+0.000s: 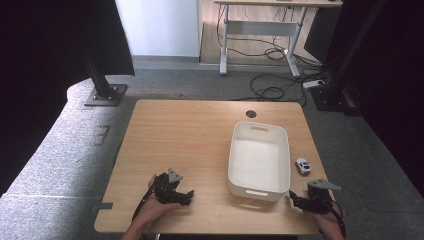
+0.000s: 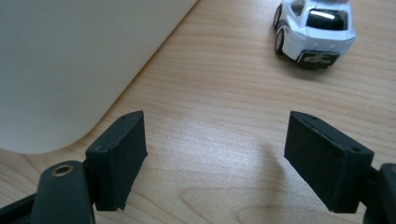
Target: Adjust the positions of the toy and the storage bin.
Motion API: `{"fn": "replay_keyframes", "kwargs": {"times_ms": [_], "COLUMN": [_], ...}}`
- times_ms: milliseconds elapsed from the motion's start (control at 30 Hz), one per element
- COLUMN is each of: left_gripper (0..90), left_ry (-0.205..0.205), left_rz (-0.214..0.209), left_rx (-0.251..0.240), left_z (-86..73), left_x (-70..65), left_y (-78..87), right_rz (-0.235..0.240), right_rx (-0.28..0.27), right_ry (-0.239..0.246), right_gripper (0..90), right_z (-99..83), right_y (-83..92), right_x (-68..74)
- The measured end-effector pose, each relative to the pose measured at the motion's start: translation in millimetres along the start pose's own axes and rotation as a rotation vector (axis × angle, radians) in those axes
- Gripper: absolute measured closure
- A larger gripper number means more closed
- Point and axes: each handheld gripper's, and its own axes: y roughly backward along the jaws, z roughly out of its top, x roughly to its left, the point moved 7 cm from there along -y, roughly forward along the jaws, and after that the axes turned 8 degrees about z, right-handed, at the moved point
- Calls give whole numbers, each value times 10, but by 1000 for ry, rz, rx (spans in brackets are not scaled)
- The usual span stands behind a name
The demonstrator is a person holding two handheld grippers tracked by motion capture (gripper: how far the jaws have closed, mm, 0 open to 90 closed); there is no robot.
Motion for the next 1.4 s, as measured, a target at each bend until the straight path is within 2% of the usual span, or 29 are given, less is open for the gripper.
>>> {"fn": "replay_keyframes", "kwargs": {"times_ms": [300,367,400,533,800,1033,1200,1400], "left_gripper": [1,0,0,0,0,0,0,0], "left_ry": [0,0,-3,-5,-6,-7,-7,-7], "left_rz": [1,-1,-3,-5,-5,-6,-6,-6], "left_rx": [0,0,0,-1,-1,-1,-1,-1], "left_z": [0,1,3,10,11,14,14,14], "left_x": [0,0,0,-2,-3,-3,-3,-4], "left_y": [0,0,-3,-8,-10,-12,-12,-12], "right_rz": [9,12,12,11,5,-3,-13,-30], "right_rx": [18,27,35,32,29,23,6,-71], "right_ry": [15,7,-13,-43,-26,-32,-40,-46], "right_gripper": [197,192,190,190,190,192,199,231], "right_z": [-23,-30,-33,-27,-31,-20,-1,120], "right_y": [-14,-19,-17,6,24,34,57,181], "right_x": [14,13,2,-21,-12,-20,-26,9]}}
